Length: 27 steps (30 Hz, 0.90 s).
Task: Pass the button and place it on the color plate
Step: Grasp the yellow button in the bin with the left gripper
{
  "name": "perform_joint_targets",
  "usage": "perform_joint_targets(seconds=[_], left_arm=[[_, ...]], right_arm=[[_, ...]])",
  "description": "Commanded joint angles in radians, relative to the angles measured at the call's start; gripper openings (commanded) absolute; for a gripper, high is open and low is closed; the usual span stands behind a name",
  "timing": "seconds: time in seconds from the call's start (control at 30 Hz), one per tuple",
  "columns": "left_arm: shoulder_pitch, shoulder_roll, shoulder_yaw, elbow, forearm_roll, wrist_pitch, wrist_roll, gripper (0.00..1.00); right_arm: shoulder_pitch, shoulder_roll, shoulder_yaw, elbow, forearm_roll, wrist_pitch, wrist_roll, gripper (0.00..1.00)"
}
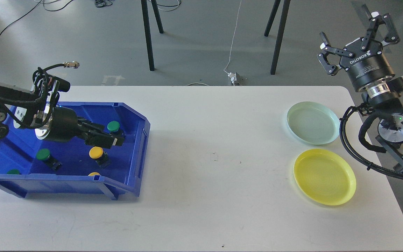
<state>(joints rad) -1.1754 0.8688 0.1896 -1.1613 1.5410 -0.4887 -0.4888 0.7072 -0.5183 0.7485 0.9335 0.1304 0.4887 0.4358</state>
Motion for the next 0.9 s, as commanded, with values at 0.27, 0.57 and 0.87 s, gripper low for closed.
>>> perform_joint_targets(seconds=[0.27,0.57,0.87], left_arm=[[0.029,-0.114,0.064,0.219,0.051,0.005,0.000,0.97],[0.056,-0.114,0.064,0.255,0.054,0.010,0.000,0.97],[0.088,-0.145,0.060,0.264,0.053,0.019,0.000,0.97]], right_arm=[[-0.012,-0.015,0.002,0.002,0.002,0.000,0.001,0.99],[-0.017,-0.014,0.002,0.002,0.002,0.000,0.001,0.99],[-0.020,-0.014,0.002,0.002,0.002,0.000,0.001,0.99]])
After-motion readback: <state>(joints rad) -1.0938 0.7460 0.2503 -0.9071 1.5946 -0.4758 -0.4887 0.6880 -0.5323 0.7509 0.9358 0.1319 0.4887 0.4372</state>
